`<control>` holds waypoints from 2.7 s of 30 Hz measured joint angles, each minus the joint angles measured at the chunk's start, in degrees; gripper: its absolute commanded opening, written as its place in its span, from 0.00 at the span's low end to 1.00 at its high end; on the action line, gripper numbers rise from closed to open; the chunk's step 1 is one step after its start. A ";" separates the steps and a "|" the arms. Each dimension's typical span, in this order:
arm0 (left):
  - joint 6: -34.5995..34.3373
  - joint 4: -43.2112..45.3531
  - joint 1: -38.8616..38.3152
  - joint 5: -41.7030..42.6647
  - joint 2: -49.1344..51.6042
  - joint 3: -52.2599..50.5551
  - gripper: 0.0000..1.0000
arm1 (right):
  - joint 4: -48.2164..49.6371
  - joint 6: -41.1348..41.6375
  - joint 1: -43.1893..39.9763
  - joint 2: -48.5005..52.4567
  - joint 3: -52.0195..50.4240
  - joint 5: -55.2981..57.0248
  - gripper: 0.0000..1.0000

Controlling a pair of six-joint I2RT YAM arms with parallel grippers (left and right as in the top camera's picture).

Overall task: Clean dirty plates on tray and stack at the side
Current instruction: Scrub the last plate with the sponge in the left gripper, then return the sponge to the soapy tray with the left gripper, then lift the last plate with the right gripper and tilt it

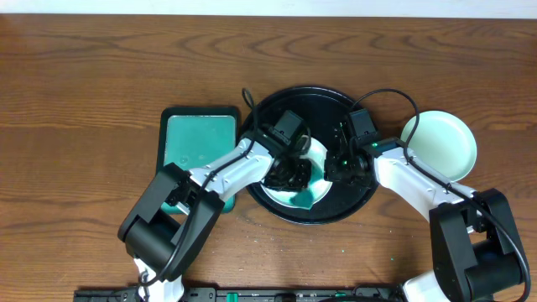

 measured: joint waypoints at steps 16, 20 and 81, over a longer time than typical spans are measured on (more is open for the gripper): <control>-6.60 11.10 -3.69 -14.29 -0.61 -0.50 0.07 | 0.00 0.00 0.00 0.00 0.00 0.04 0.01; -8.35 10.40 -4.33 -18.32 -0.61 -0.50 0.07 | 0.00 0.00 0.00 0.00 0.00 0.04 0.01; -1.42 -21.62 21.77 -35.36 -49.94 -4.17 0.80 | 2.54 -10.27 6.08 -12.66 9.73 0.24 0.01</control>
